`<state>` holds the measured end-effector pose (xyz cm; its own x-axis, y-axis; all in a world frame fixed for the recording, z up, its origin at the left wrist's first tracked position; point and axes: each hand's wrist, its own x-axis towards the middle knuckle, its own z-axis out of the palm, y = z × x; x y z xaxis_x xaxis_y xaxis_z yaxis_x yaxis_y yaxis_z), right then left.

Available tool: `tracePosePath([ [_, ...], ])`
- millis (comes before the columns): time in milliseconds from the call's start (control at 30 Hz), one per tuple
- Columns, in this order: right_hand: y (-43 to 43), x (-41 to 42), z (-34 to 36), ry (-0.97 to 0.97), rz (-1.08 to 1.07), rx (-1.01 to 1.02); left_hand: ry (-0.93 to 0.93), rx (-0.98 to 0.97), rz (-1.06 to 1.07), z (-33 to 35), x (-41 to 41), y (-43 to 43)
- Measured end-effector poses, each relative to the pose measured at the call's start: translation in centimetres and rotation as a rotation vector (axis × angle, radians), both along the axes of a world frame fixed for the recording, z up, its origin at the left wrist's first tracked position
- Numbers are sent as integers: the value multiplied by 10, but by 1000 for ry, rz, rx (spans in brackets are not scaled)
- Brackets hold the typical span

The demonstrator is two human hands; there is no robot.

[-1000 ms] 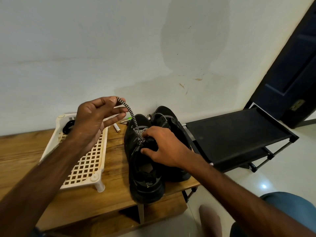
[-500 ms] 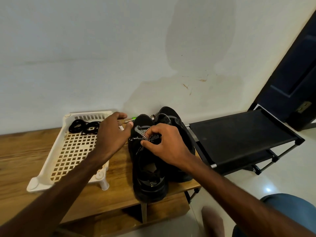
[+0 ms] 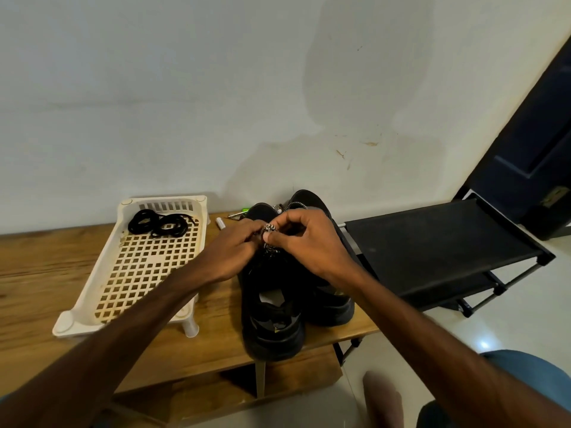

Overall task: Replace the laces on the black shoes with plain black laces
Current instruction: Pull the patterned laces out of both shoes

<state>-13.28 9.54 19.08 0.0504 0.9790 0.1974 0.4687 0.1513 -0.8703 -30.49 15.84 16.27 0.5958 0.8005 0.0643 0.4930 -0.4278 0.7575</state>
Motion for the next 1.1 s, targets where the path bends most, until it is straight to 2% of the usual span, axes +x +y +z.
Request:
tracePosePath([
  [133, 4, 8, 22, 279, 21, -17, -45, -141, 56, 3, -7, 9],
  [233, 8, 23, 45, 511, 58, 9, -19, -129, 10, 4, -7, 7],
  [300, 10, 34, 54, 600, 34, 56, 9, -130, 17, 6, -4, 6],
  [433, 13, 42, 39, 439, -111, 78, -1, -13, 15, 6, -5, -3],
  [567, 13, 42, 13, -22, -274, -91, -10, 92, -17, 1, -12, -8],
  [633, 6, 38, 4, -276, -259, -46, -26, 113, -18, -1, -14, -10],
  [667, 1, 33, 1, -343, -201, 1, -39, 117, -10, -1, -14, -11],
  [800, -10, 18, -7, -376, 73, -28, -62, 125, 39, -2, -8, -12],
  [900, -9, 12, -14, -381, 55, -27, -47, 87, 65, -1, -6, -9],
  [1100, -3, 18, -11, -160, 138, -82, -69, -63, 76, -3, -1, -12],
])
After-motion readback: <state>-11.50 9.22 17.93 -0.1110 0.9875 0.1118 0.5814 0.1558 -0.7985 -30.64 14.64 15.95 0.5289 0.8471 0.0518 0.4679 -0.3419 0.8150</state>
